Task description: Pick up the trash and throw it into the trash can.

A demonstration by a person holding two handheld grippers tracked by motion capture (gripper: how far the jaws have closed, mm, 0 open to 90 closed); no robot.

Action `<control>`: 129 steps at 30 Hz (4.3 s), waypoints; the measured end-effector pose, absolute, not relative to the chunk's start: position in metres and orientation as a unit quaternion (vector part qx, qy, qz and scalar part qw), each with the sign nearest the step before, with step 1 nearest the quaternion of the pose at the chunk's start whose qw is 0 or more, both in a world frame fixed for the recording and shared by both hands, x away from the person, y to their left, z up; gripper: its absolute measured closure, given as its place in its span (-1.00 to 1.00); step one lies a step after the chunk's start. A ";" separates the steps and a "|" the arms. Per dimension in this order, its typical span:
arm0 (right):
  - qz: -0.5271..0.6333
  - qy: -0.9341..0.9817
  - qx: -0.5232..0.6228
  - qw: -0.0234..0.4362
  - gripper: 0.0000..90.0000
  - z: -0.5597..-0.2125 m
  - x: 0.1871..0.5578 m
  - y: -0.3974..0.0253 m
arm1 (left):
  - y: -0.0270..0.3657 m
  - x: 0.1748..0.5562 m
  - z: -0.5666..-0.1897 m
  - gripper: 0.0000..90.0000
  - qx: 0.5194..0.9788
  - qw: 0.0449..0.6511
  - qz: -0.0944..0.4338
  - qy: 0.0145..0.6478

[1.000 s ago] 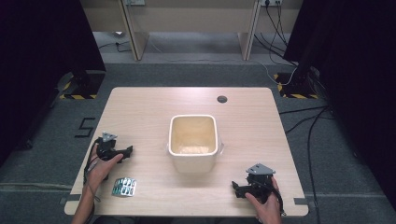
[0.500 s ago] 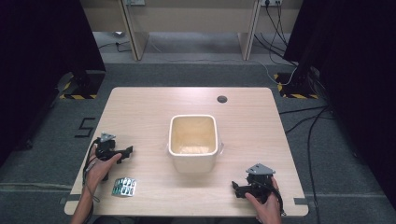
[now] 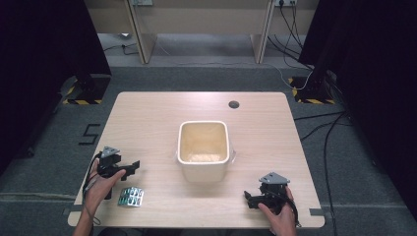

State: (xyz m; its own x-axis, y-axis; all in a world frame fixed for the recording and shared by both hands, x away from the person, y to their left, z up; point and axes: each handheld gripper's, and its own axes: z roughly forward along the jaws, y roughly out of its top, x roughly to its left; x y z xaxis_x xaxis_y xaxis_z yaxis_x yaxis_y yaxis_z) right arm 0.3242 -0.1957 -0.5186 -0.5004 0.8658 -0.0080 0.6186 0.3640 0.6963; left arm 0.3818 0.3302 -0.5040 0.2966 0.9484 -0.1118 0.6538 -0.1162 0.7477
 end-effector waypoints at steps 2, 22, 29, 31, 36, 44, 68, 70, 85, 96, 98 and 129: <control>0.324 0.803 0.462 0.191 -1.00 -0.519 0.324 -0.196 | 0.329 0.378 -0.503 -0.67 0.722 0.361 0.202 0.554; 0.323 0.804 0.462 0.191 -1.00 -0.519 0.324 -0.196 | 0.311 0.328 -0.502 -0.67 0.741 0.354 0.198 0.535; 0.323 0.804 0.461 0.191 -1.00 -0.519 0.324 -0.196 | 0.314 0.308 -0.507 -0.67 0.742 0.346 0.198 0.539; 0.323 0.804 0.461 0.191 -1.00 -0.519 0.324 -0.196 | 0.313 0.304 -0.507 -0.67 0.743 0.344 0.197 0.539; 0.323 0.804 0.461 0.192 -1.00 -0.519 0.324 -0.196 | 0.311 0.294 -0.509 -0.67 0.743 0.339 0.197 0.542; 0.324 0.805 0.459 0.192 -0.99 -0.519 0.324 -0.196 | 0.305 0.281 -0.511 -0.67 0.741 0.331 0.198 0.550; 0.323 0.809 0.453 0.190 -0.99 -0.518 0.324 -0.196 | 0.302 0.293 -0.515 -0.45 0.739 0.346 0.181 0.548; 0.323 0.809 0.453 0.189 -0.99 -0.518 0.324 -0.195 | 0.304 0.294 -0.515 -0.37 0.736 0.361 0.170 0.547; 0.323 0.809 0.453 0.189 -0.99 -0.518 0.324 -0.196 | 0.300 0.299 -0.510 0.14 0.749 0.366 0.170 0.526; 0.324 0.809 0.452 0.189 -0.99 -0.518 0.324 -0.195 | 0.299 0.302 -0.502 0.14 0.754 0.370 0.171 0.515; 0.324 0.810 0.452 0.188 -0.99 -0.518 0.324 -0.195 | 0.298 0.305 -0.500 0.14 0.753 0.373 0.170 0.514; 0.324 0.811 0.450 0.187 -0.99 -0.518 0.324 -0.195 | 0.282 0.355 -0.454 0.11 0.758 0.423 0.164 0.470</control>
